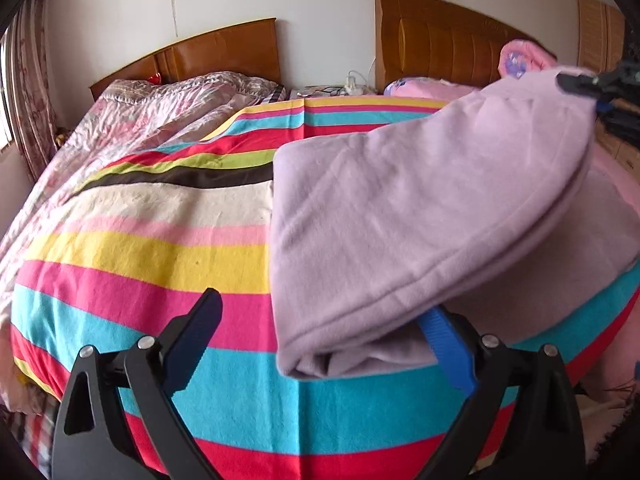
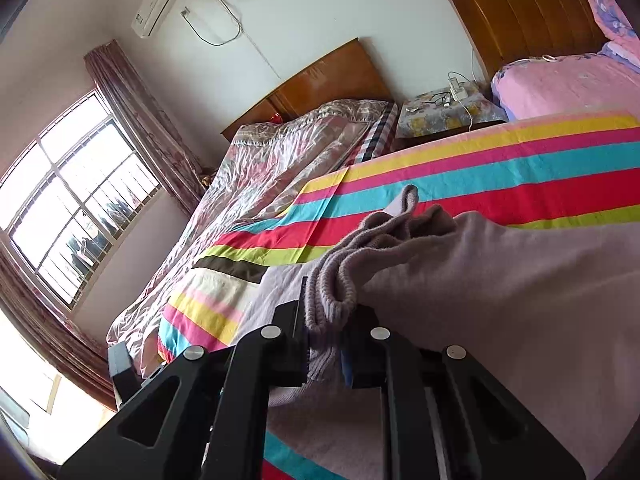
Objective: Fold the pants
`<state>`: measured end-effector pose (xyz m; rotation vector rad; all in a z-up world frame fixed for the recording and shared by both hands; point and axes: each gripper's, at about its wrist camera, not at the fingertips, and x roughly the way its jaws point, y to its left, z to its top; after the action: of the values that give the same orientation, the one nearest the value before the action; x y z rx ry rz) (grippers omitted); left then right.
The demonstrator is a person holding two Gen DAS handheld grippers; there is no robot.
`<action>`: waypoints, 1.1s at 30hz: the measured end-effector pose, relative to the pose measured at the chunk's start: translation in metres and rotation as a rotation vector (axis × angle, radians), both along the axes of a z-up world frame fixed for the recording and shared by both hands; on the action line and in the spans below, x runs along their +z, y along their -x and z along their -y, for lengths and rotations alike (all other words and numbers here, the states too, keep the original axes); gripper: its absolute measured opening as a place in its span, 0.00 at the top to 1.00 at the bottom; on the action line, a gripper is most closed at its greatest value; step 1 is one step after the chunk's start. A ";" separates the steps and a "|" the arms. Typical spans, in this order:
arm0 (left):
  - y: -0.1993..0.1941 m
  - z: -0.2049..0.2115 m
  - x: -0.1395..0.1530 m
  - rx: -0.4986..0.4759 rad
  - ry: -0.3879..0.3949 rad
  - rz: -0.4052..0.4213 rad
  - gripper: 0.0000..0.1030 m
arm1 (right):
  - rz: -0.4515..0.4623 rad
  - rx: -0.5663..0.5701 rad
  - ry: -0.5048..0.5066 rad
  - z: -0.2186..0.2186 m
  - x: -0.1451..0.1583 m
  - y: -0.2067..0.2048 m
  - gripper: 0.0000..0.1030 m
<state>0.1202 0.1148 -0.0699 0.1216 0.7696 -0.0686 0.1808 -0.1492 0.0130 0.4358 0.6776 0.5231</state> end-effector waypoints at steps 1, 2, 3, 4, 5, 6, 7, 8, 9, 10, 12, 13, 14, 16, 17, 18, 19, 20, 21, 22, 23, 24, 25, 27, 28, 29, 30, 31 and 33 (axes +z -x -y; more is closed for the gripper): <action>-0.005 0.001 -0.003 0.005 -0.031 -0.008 0.06 | 0.005 0.000 0.001 0.000 0.001 0.001 0.86; -0.010 0.000 -0.007 0.021 -0.062 -0.009 0.06 | 0.010 0.000 0.007 0.002 0.000 0.000 0.86; -0.013 -0.005 -0.008 0.044 -0.075 -0.006 0.06 | 0.009 -0.004 0.016 0.002 -0.002 0.000 0.86; -0.014 -0.012 -0.006 0.069 -0.065 0.003 0.05 | 0.002 -0.008 0.022 0.003 -0.005 0.001 0.86; -0.013 -0.024 -0.001 0.097 -0.029 0.019 0.05 | -0.008 -0.007 0.023 0.005 -0.009 0.001 0.86; -0.012 -0.033 0.004 0.120 -0.007 0.032 0.05 | -0.015 -0.007 0.020 0.006 -0.011 0.002 0.86; -0.010 -0.045 0.009 0.146 0.006 0.050 0.04 | -0.015 0.003 0.007 0.007 -0.014 0.004 0.86; -0.009 -0.052 0.012 0.153 0.013 0.053 0.02 | -0.010 0.015 0.000 0.006 -0.016 0.007 0.86; -0.008 -0.057 0.012 0.158 0.015 0.049 0.01 | -0.004 0.026 0.005 0.004 -0.017 0.010 0.86; -0.008 -0.060 0.010 0.155 0.003 0.038 0.01 | -0.002 0.034 0.023 0.000 -0.023 0.015 0.86; -0.010 -0.057 -0.001 0.147 -0.059 -0.003 0.01 | -0.027 0.029 0.071 -0.004 -0.042 0.022 0.86; -0.010 -0.055 -0.007 0.143 -0.074 -0.020 0.01 | -0.082 0.009 0.101 -0.002 -0.063 0.023 0.86; -0.010 -0.054 -0.013 0.137 -0.068 -0.040 0.01 | -0.130 -0.004 0.099 0.002 -0.079 0.023 0.86; -0.009 -0.054 -0.020 0.140 -0.048 -0.057 0.01 | -0.223 -0.016 0.067 0.014 -0.111 0.022 0.86; -0.008 -0.054 -0.021 0.143 -0.040 -0.059 0.01 | -0.237 -0.015 0.050 0.016 -0.116 0.024 0.86; -0.007 -0.054 -0.022 0.145 -0.038 -0.060 0.01 | -0.238 -0.015 0.035 0.018 -0.117 0.026 0.86; -0.007 -0.054 -0.021 0.144 -0.040 -0.061 0.01 | -0.238 -0.014 0.041 0.017 -0.115 0.026 0.86; -0.007 -0.053 -0.020 0.141 -0.049 -0.062 0.01 | -0.222 -0.012 0.053 0.015 -0.109 0.027 0.86; -0.007 -0.052 -0.019 0.140 -0.059 -0.060 0.01 | -0.206 -0.010 0.055 0.015 -0.104 0.028 0.86; -0.006 -0.051 -0.017 0.138 -0.072 -0.057 0.01 | -0.188 -0.006 0.055 0.014 -0.100 0.030 0.86; -0.005 -0.049 -0.015 0.138 -0.079 -0.055 0.01 | -0.180 -0.006 0.057 0.014 -0.098 0.031 0.86; -0.005 -0.049 -0.014 0.138 -0.083 -0.055 0.01 | -0.191 -0.008 0.055 0.015 -0.101 0.032 0.86; -0.004 -0.049 -0.015 0.139 -0.083 -0.058 0.01 | -0.209 -0.009 0.051 0.017 -0.105 0.031 0.86; -0.005 -0.049 -0.018 0.140 -0.078 -0.069 0.01 | -0.249 -0.021 -0.002 0.025 -0.123 0.031 0.88; -0.005 -0.049 -0.019 0.142 -0.078 -0.072 0.01 | -0.254 -0.019 -0.016 0.027 -0.122 0.031 0.88; -0.005 -0.049 -0.019 0.141 -0.078 -0.073 0.01 | -0.249 -0.018 -0.005 0.027 -0.120 0.031 0.88; -0.005 -0.049 -0.018 0.139 -0.080 -0.075 0.01 | -0.242 -0.016 0.013 0.026 -0.117 0.032 0.88; -0.005 -0.049 -0.018 0.134 -0.086 -0.076 0.01 | -0.241 -0.015 0.019 0.026 -0.117 0.032 0.88; -0.001 -0.047 -0.015 0.109 -0.105 -0.075 0.01 | -0.247 -0.015 0.009 0.027 -0.119 0.030 0.88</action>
<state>0.1210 0.1621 -0.0852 0.1771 0.8541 0.0710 0.1504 -0.1767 -0.1058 0.5010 0.9125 0.4554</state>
